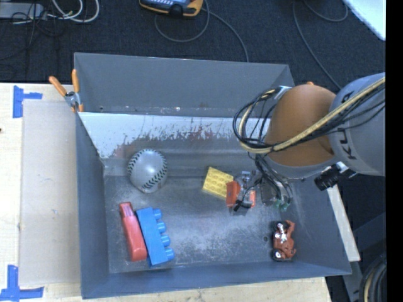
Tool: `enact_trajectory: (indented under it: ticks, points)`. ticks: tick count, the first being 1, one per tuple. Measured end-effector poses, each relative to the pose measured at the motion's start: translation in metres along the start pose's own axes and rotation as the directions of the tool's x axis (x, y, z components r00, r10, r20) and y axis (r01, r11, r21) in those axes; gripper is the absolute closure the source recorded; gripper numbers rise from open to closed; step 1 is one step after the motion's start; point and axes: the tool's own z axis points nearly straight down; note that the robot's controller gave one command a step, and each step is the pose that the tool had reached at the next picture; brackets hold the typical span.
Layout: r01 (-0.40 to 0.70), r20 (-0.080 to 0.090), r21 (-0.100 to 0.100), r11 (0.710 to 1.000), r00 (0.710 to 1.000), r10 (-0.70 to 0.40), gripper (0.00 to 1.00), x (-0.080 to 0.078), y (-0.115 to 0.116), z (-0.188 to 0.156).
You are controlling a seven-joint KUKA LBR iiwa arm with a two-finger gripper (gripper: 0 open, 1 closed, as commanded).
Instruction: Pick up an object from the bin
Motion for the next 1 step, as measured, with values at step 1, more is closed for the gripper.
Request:
enact_trajectory:
  ticks: [1]
  points:
    - [-0.017, -0.006, 0.001, 1.0, 1.0, 0.017, 1.0, -0.0023, -0.0027, -0.0597]
